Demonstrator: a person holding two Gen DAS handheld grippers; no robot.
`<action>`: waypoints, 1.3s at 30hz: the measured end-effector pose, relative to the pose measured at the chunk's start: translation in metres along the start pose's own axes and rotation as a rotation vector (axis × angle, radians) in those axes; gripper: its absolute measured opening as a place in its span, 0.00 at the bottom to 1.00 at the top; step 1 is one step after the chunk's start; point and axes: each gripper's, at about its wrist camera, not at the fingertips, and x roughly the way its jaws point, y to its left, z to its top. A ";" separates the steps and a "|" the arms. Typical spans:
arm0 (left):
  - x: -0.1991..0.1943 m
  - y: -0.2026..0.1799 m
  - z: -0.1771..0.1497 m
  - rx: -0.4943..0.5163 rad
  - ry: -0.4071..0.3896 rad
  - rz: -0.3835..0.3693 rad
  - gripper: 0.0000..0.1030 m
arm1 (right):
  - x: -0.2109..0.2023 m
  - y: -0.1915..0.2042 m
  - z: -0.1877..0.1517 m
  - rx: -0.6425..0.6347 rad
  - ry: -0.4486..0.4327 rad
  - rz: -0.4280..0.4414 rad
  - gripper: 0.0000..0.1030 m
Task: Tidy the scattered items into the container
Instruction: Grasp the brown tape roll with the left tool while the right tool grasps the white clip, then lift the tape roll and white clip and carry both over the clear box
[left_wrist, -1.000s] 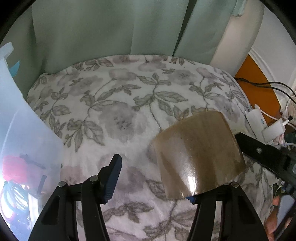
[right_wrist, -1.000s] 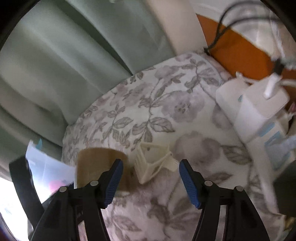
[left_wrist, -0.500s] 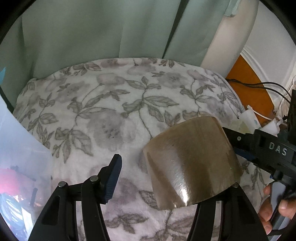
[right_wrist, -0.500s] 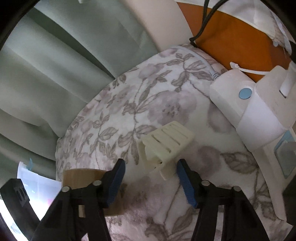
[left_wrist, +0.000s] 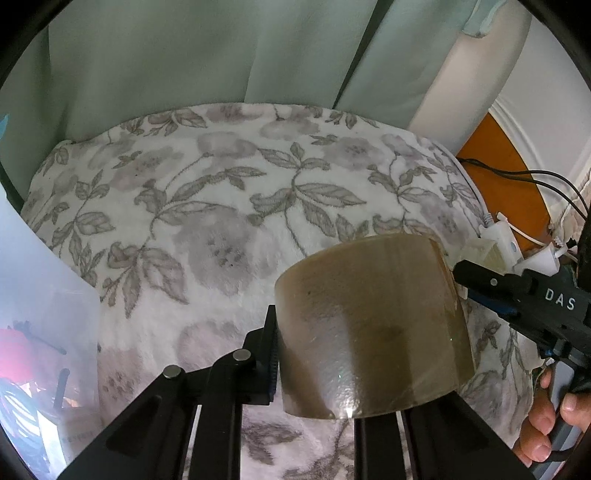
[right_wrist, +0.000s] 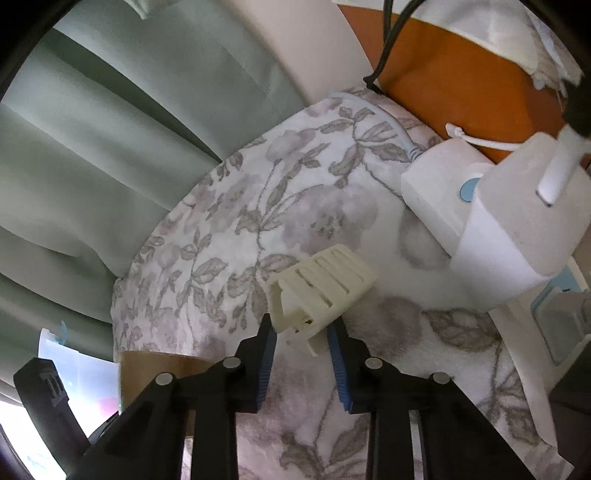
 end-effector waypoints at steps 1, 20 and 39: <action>0.000 0.001 0.000 -0.002 -0.001 -0.003 0.17 | -0.001 0.001 -0.001 -0.008 -0.002 -0.003 0.25; -0.030 0.002 -0.025 -0.012 -0.014 -0.034 0.10 | -0.061 0.002 -0.064 -0.028 -0.074 0.135 0.20; -0.149 -0.007 -0.074 -0.143 -0.169 -0.042 0.10 | -0.163 0.017 -0.138 -0.014 -0.185 0.311 0.20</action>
